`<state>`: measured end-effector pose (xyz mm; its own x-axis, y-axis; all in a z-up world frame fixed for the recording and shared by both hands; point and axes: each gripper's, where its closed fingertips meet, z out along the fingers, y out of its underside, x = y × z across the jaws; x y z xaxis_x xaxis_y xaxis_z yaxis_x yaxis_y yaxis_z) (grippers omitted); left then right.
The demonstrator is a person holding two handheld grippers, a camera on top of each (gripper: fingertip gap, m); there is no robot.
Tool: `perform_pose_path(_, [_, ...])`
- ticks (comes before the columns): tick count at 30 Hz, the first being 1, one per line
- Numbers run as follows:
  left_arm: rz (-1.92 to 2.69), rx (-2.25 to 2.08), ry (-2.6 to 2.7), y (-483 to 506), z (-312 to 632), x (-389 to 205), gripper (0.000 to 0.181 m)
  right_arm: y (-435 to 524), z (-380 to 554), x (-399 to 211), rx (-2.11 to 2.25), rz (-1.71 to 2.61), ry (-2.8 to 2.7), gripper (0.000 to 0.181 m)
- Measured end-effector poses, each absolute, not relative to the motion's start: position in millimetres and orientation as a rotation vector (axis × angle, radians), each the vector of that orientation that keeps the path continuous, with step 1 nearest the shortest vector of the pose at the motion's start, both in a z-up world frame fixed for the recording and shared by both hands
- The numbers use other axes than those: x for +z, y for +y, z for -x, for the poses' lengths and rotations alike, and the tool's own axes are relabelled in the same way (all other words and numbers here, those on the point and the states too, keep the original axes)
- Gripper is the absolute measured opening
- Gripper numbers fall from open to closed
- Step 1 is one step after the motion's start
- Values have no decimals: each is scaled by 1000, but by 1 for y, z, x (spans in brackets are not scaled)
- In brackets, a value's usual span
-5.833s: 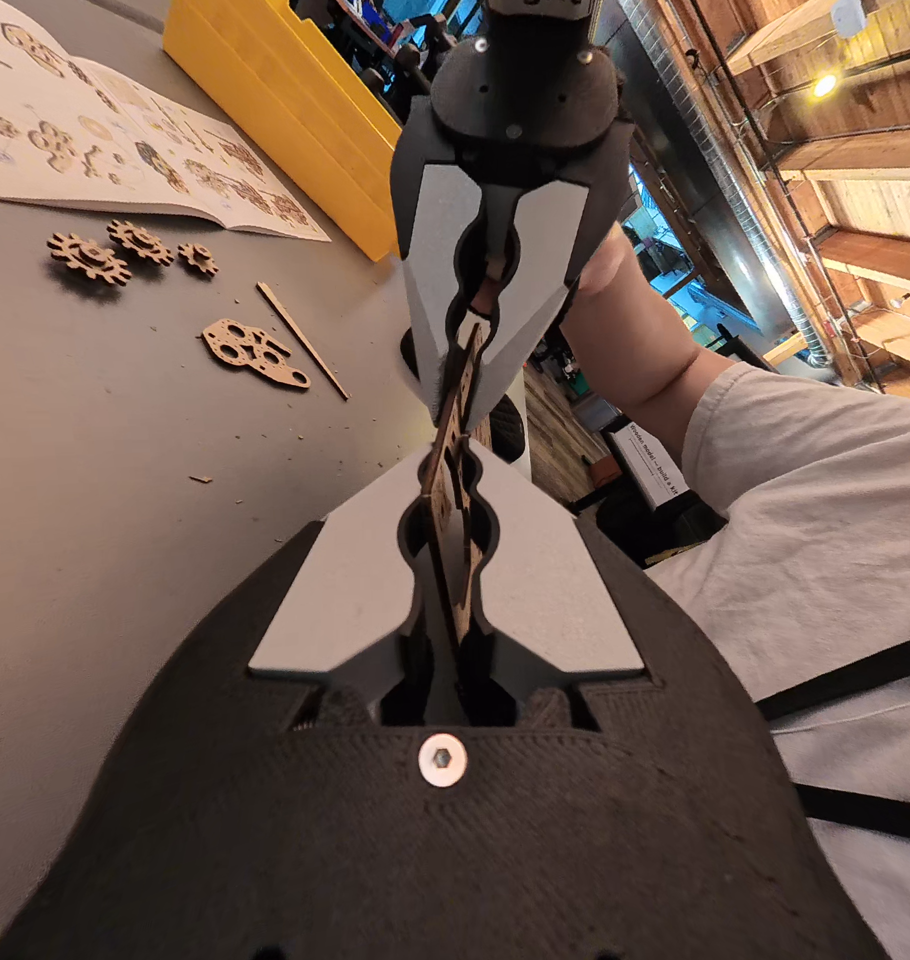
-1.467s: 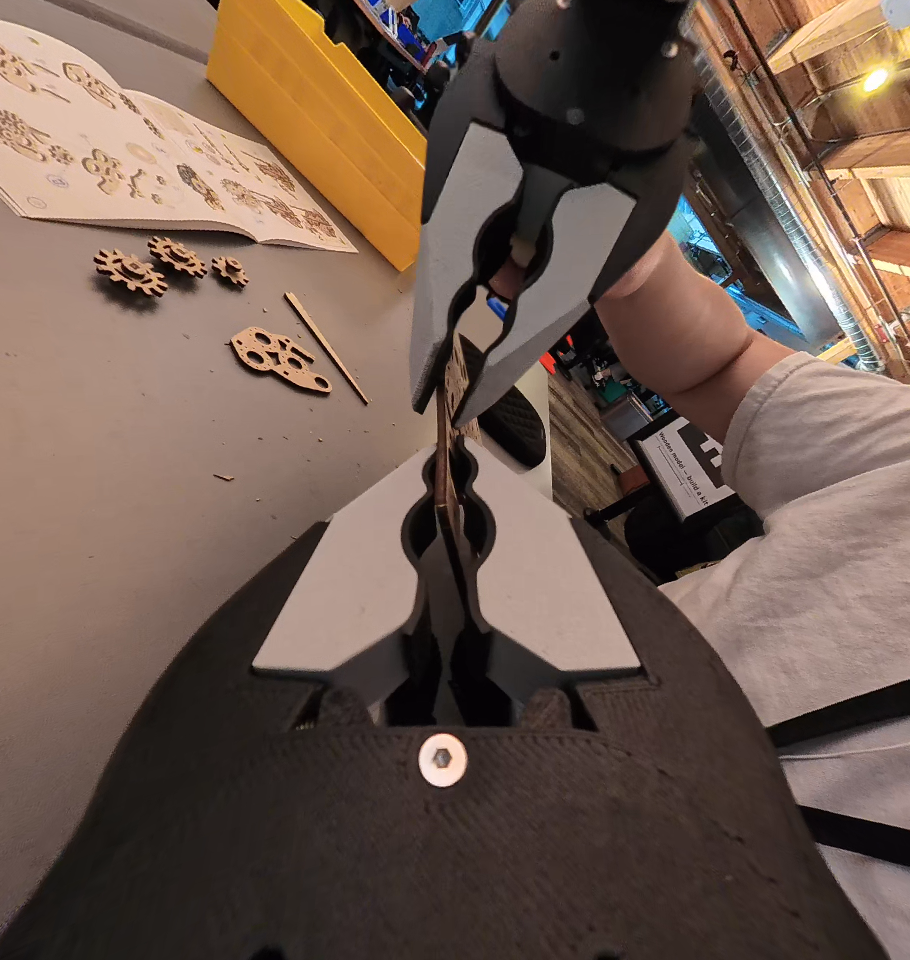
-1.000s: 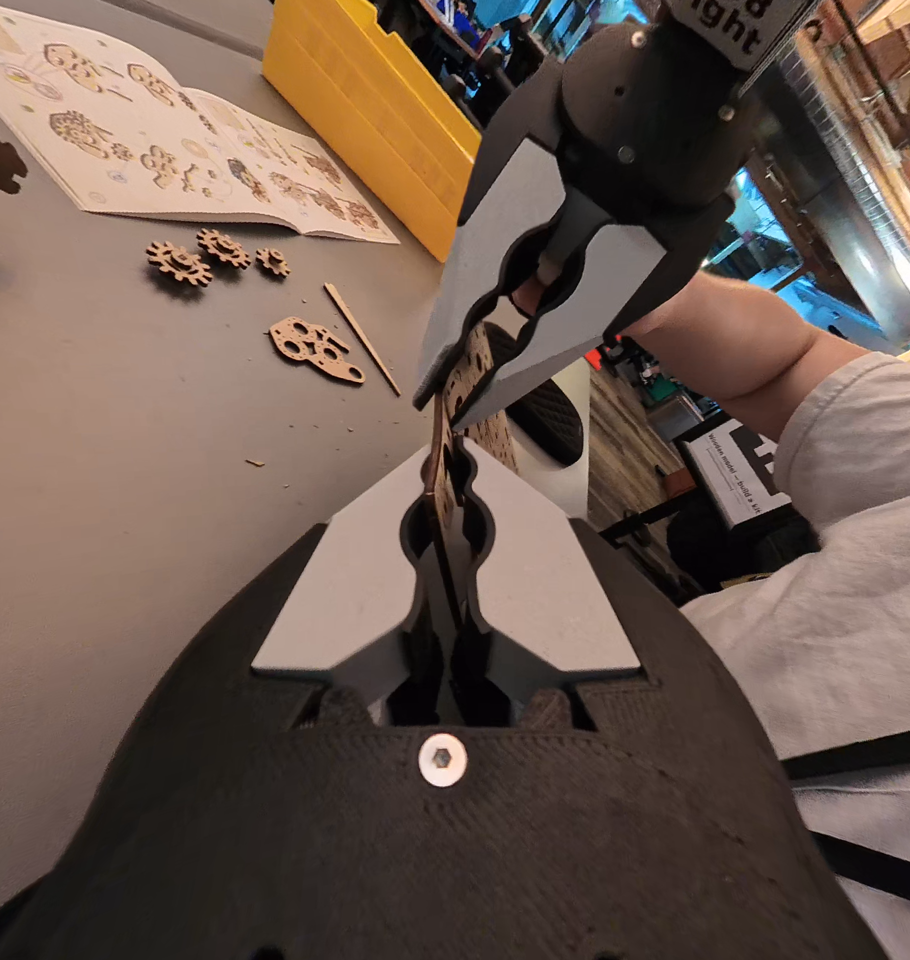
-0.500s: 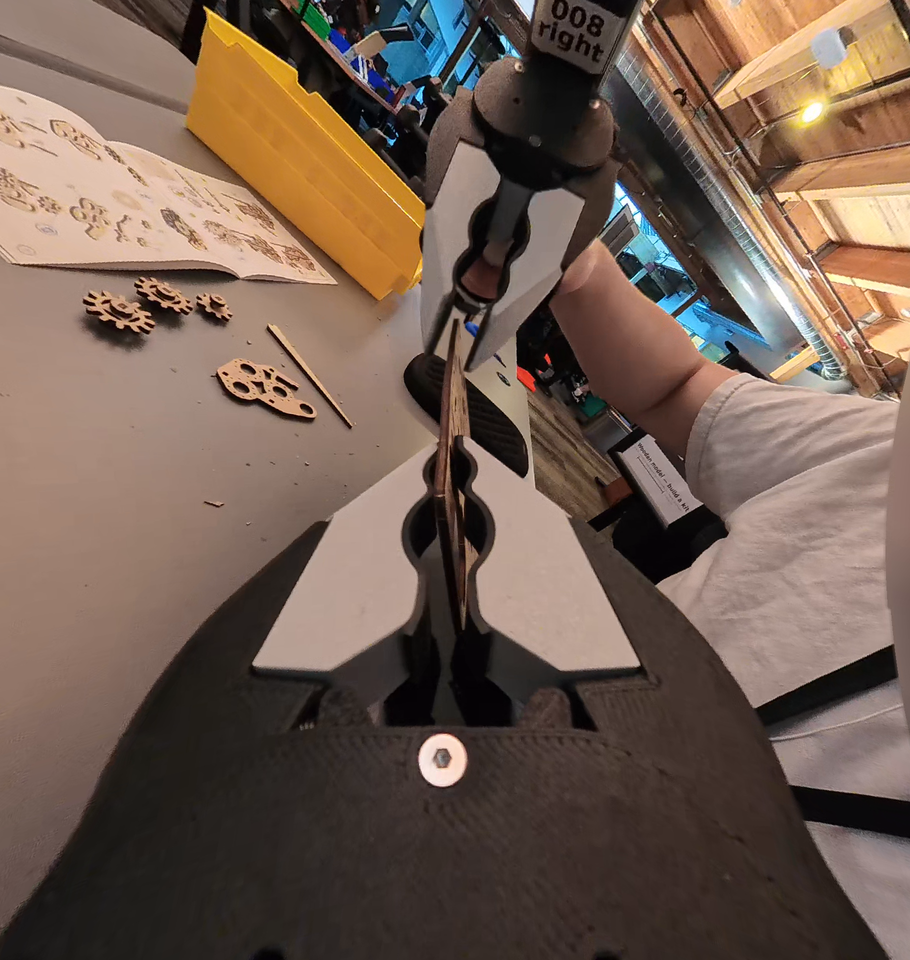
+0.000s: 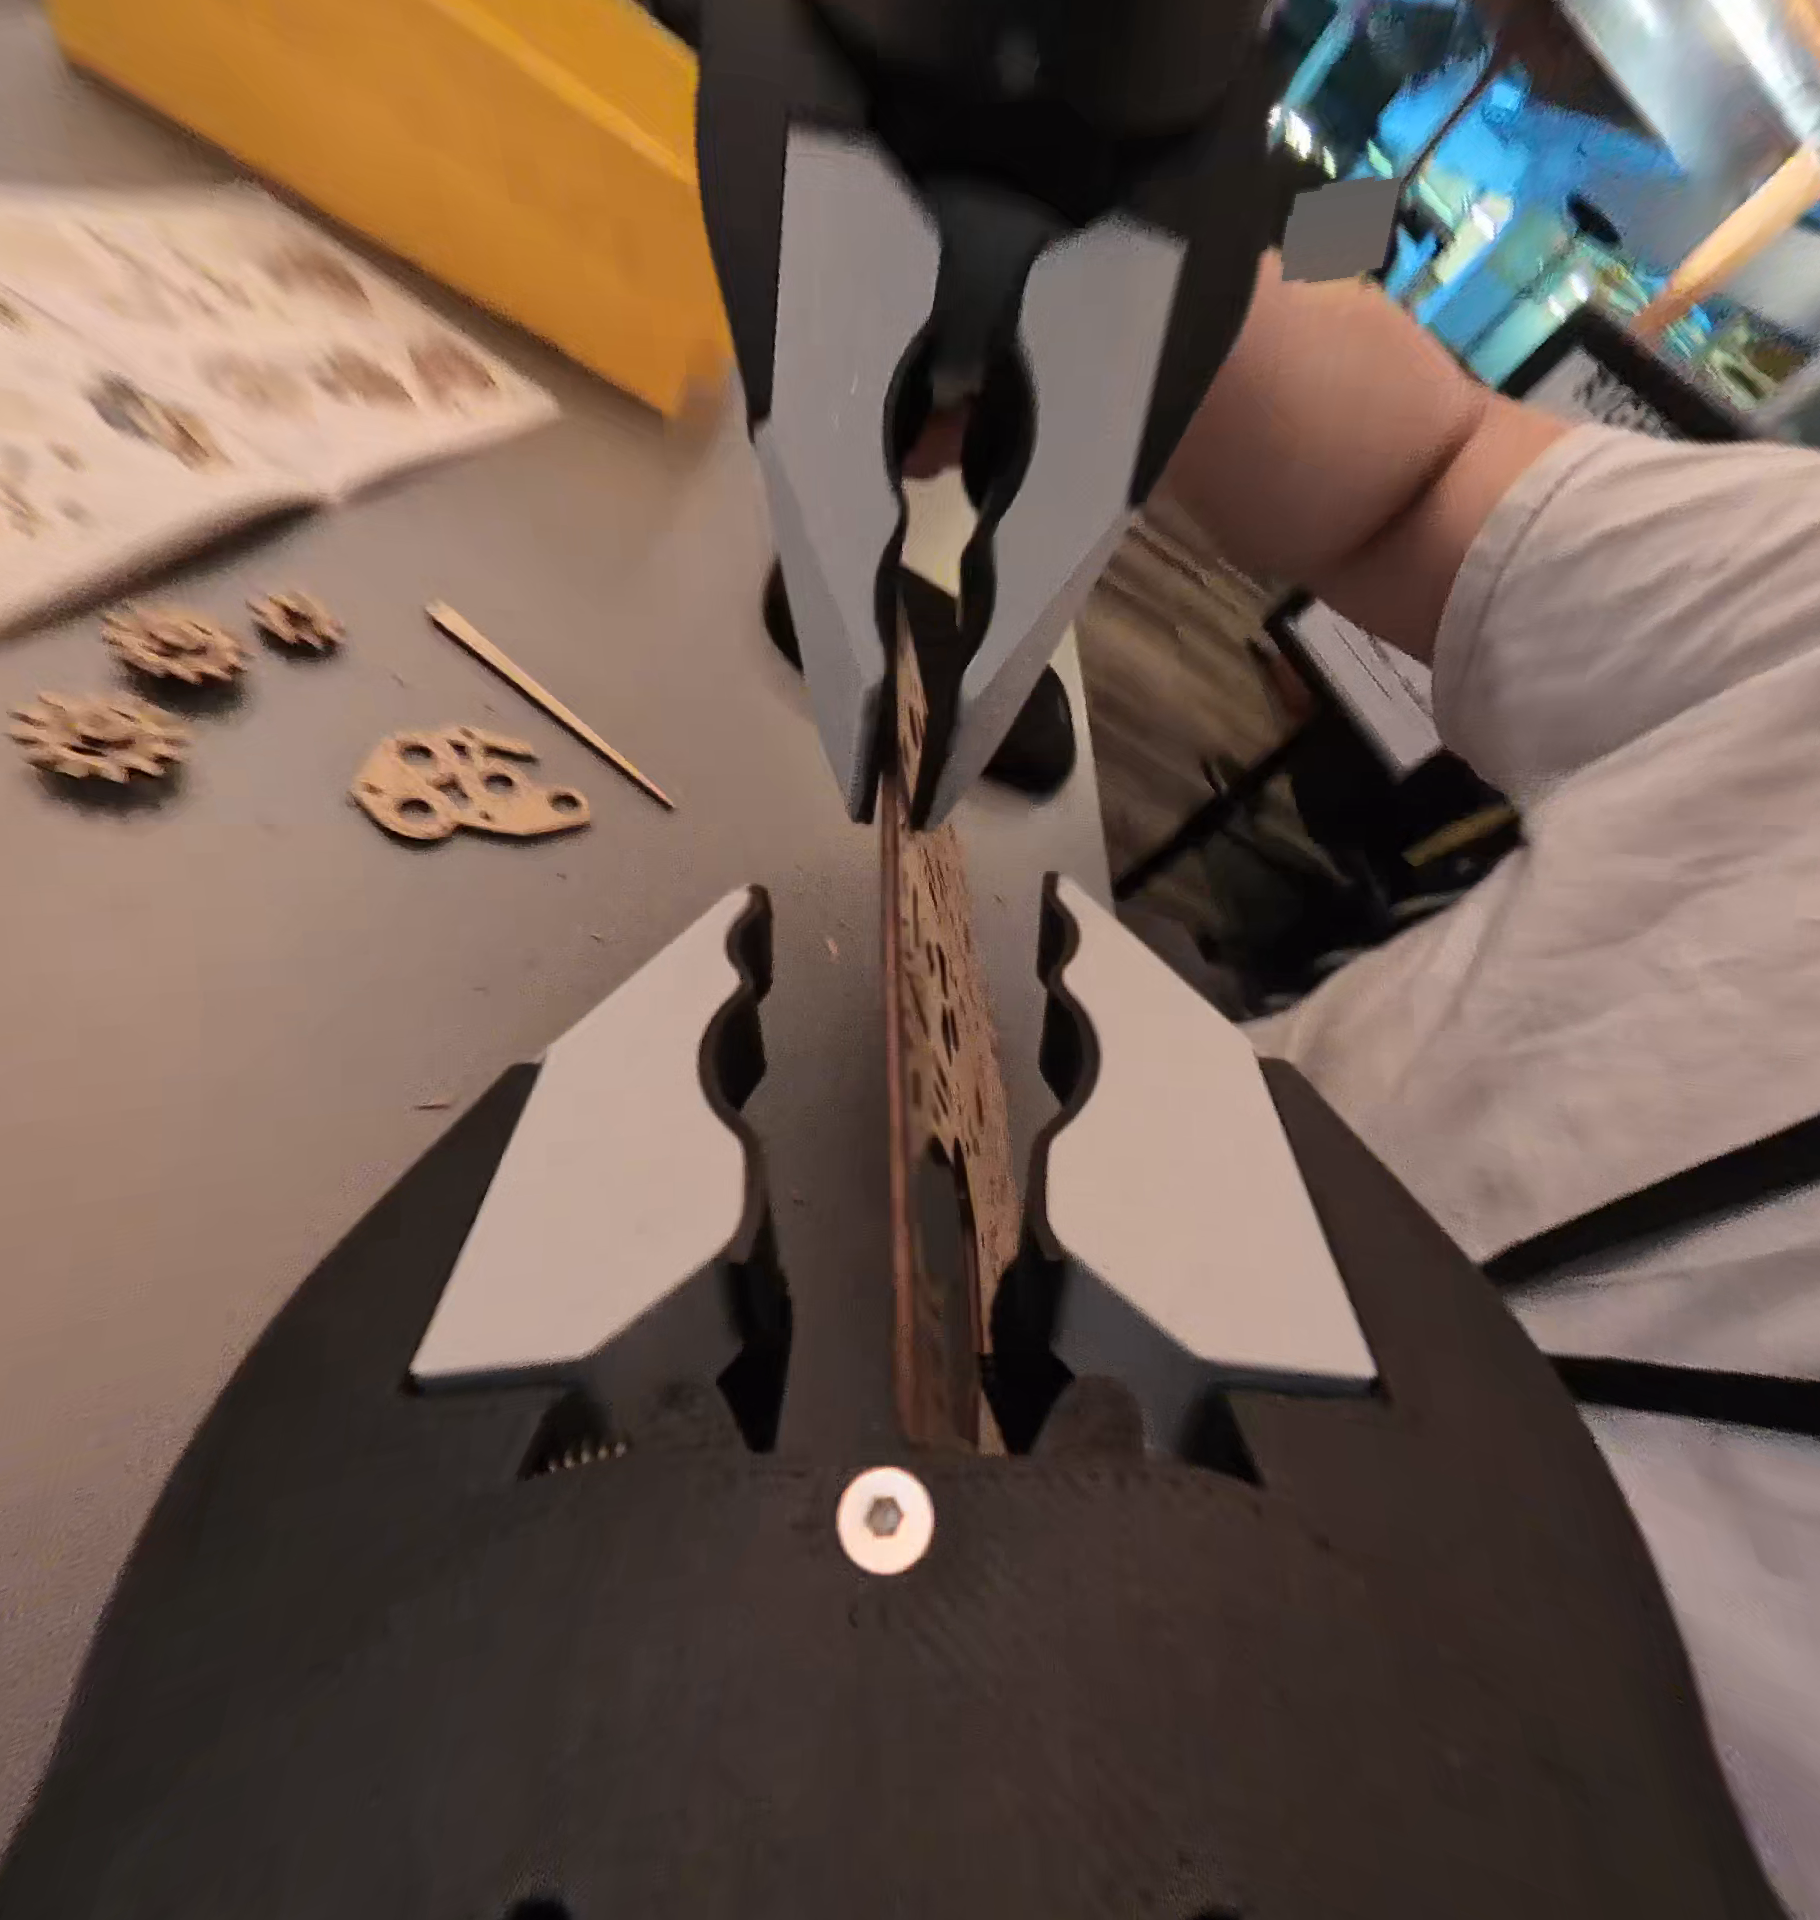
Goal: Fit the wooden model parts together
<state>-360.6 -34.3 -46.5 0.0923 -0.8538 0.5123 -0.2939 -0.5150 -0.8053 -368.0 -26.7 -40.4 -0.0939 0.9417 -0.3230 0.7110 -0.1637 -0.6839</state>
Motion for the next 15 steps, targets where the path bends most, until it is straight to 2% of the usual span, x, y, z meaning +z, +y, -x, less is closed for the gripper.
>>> perform_pose_path(2, [1871, -1580, 1180, -45, 355, -45, 12, -28, 364, -40, 1070, 1872, -1845, 6])
perform_pose_path(3, [1874, -1618, 1143, -41, 355, -45, 2, -29, 363, -38, 1083, 1866, -1831, 6])
perform_pose_path(6, [1830, -1697, 1099, -41, 354, -40, 1, -30, 360, -33, 1146, 1870, -1776, 8])
perform_pose_path(8, [1867, -1605, 1122, -38, 354, -48, 2, -25, 357, -35, 1163, 1922, -1728, 9])
perform_pose_path(15, [1879, -1591, 1117, -38, 351, -48, 2, -24, 358, -39, 1216, 1975, -1687, 4])
